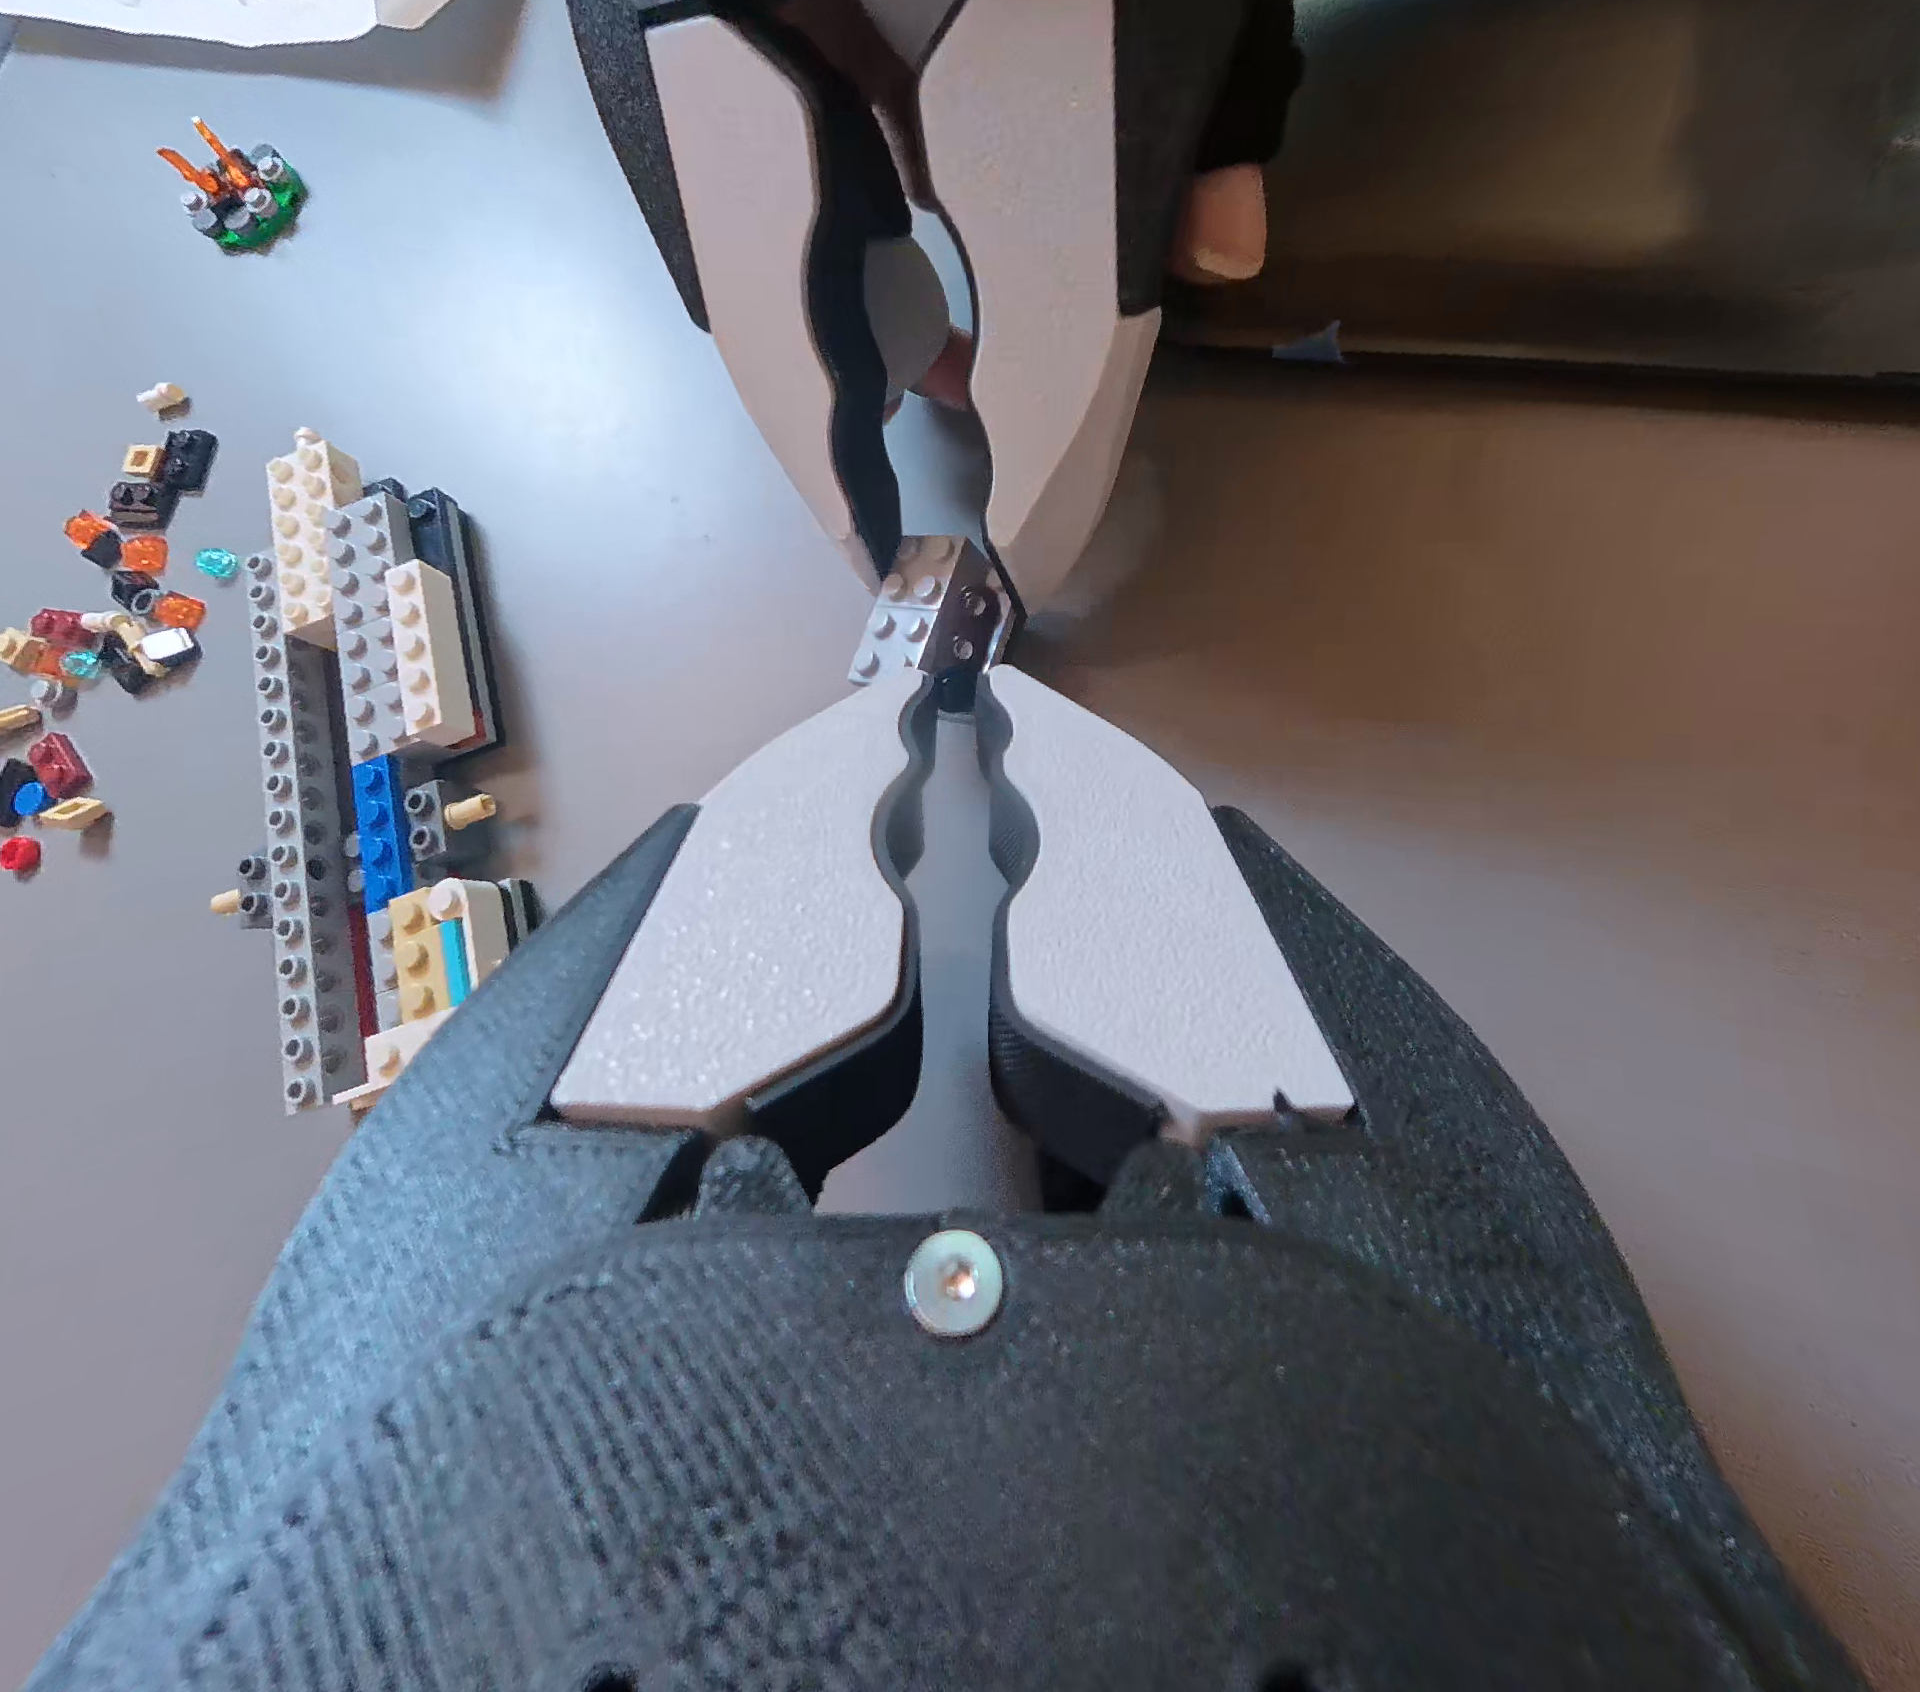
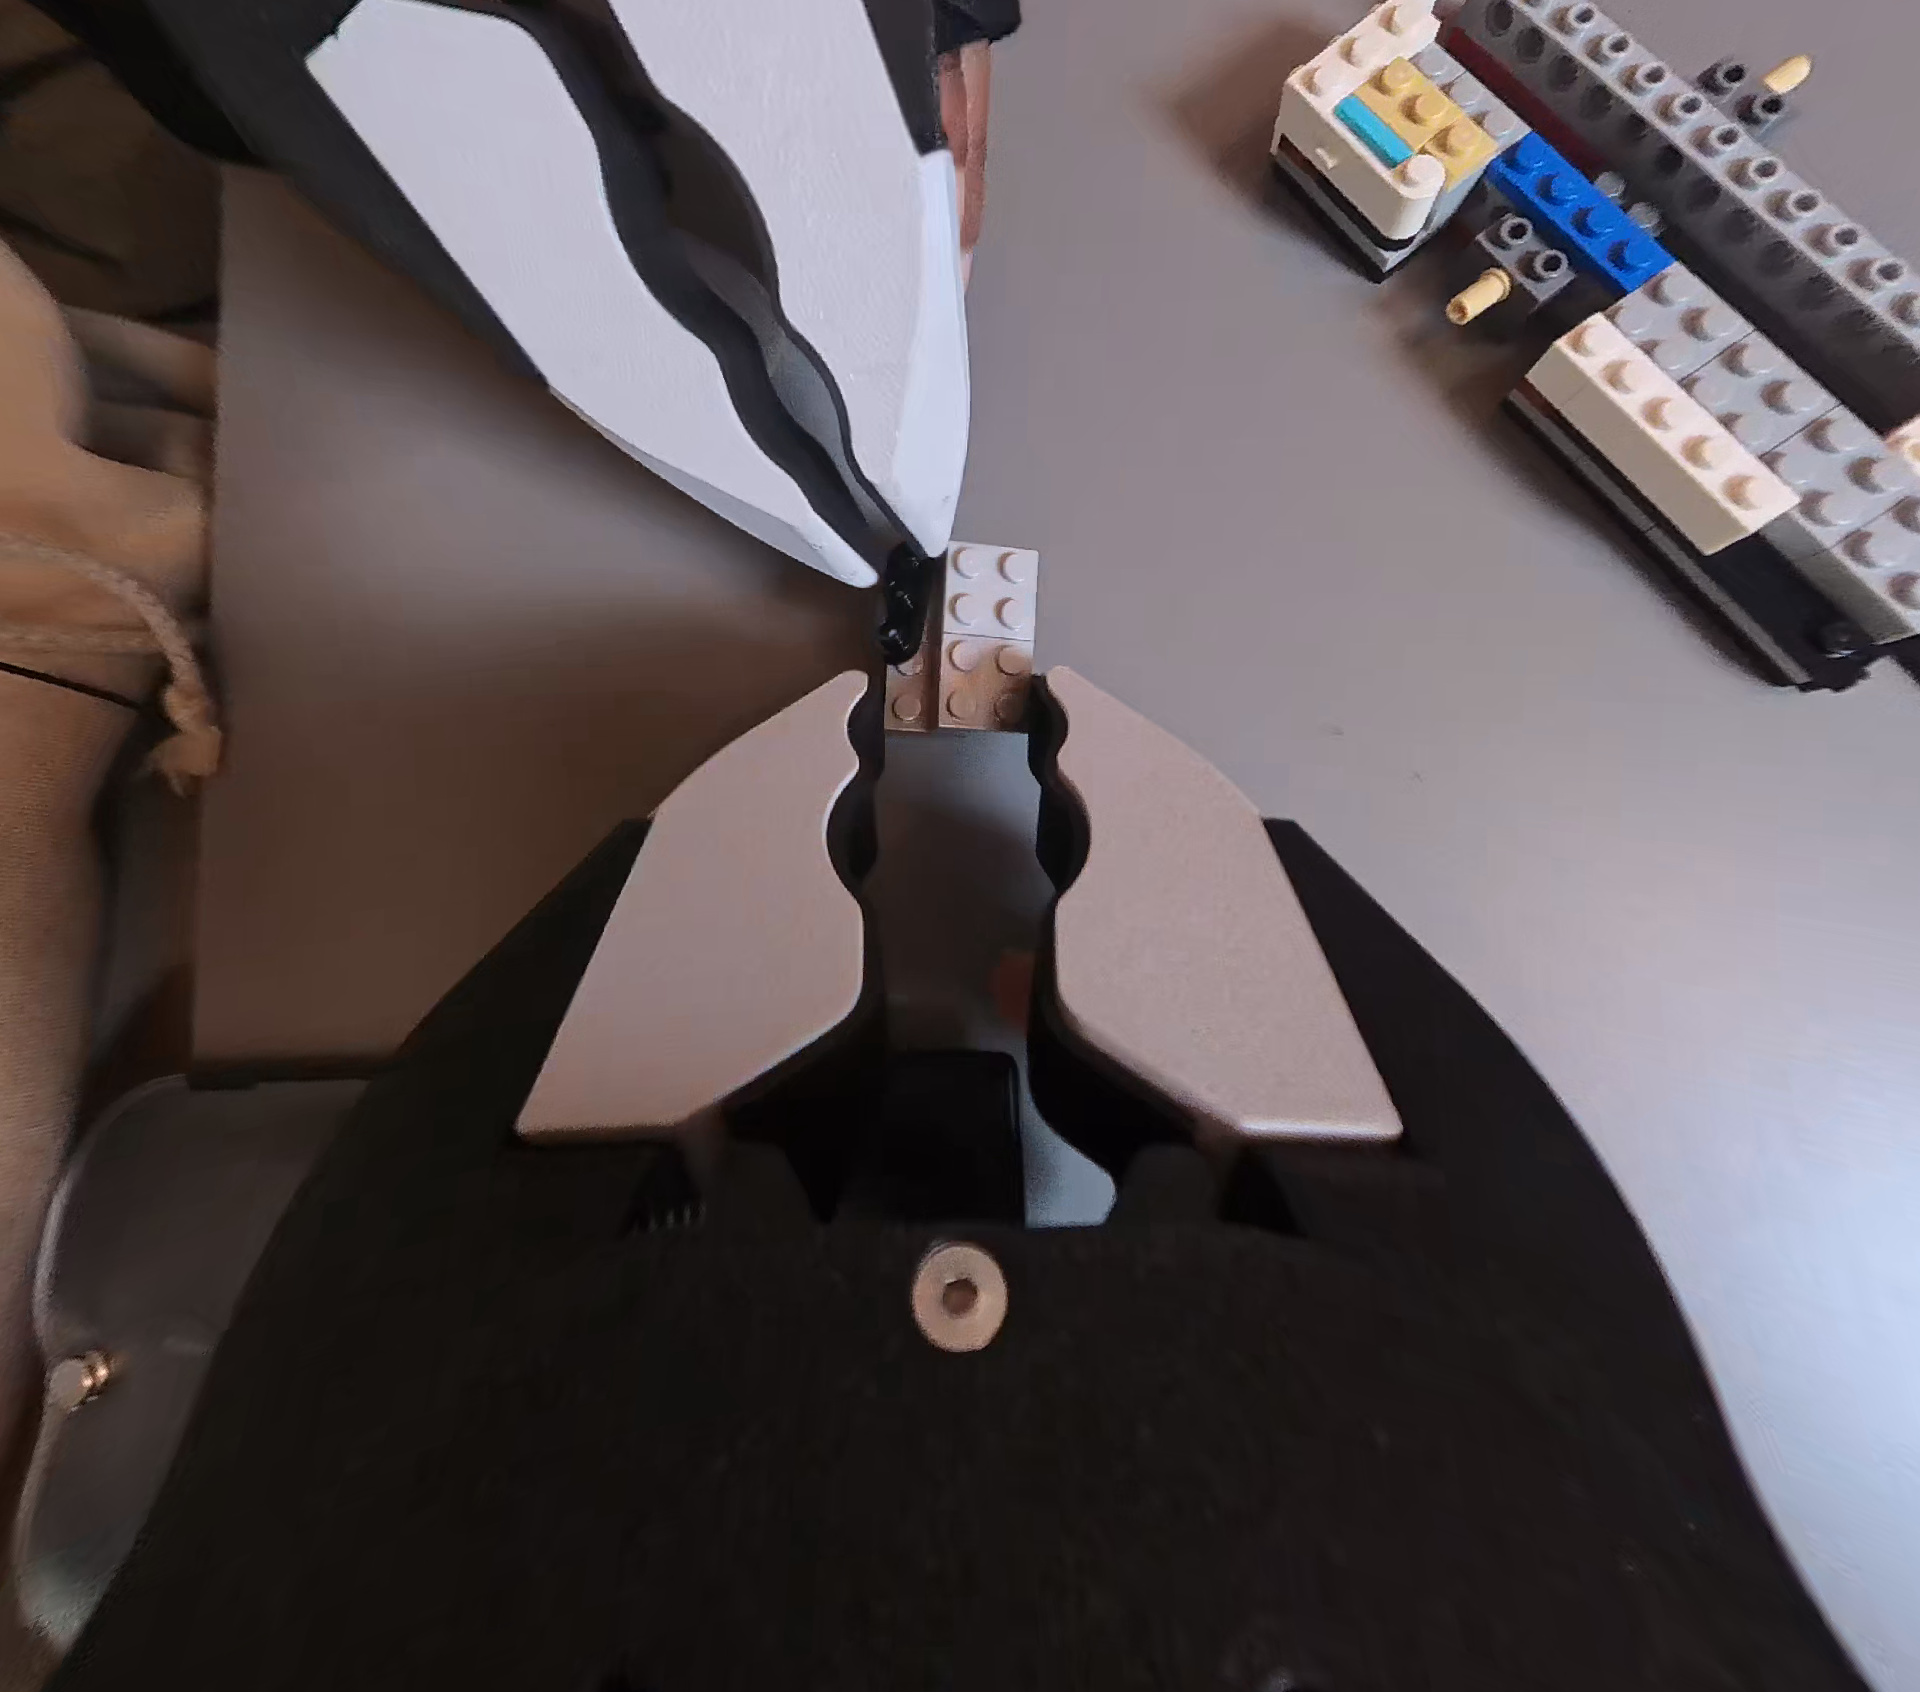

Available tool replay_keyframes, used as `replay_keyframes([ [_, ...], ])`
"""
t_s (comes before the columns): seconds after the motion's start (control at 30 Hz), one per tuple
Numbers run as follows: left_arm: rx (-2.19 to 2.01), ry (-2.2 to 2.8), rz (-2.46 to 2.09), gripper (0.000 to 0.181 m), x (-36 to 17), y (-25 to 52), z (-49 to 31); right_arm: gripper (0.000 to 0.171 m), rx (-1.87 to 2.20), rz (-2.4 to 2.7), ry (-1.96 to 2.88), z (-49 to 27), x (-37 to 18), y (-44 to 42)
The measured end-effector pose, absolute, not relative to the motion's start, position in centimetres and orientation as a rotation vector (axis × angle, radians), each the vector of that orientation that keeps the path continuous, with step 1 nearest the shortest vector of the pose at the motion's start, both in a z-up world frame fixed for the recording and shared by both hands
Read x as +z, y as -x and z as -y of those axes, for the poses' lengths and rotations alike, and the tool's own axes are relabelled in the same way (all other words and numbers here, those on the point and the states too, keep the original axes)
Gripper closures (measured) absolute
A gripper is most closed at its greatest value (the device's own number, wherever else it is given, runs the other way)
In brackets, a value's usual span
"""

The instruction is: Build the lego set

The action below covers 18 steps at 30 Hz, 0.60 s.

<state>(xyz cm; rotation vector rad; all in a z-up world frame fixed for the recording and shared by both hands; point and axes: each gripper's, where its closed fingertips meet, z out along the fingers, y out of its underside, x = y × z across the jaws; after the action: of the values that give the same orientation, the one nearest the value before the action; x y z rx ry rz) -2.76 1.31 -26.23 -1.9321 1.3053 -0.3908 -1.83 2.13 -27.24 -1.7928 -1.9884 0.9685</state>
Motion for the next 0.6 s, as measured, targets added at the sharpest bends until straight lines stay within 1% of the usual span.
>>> replay_keyframes([
  [0.2, -0.388, 1.919, -1.321, 0.174, -26.0, 2.8, -1.1, 0.145, 1.125, 1.957, 1.858, -1.7, -26.9, 1.9],
  [0.6, -0.379, 1.868, -1.331, 0.17, -25.1, 2.8, -1.0, 0.145, 1.265, 1.931, 1.903, -1.5, -26.6, 1.7],
])
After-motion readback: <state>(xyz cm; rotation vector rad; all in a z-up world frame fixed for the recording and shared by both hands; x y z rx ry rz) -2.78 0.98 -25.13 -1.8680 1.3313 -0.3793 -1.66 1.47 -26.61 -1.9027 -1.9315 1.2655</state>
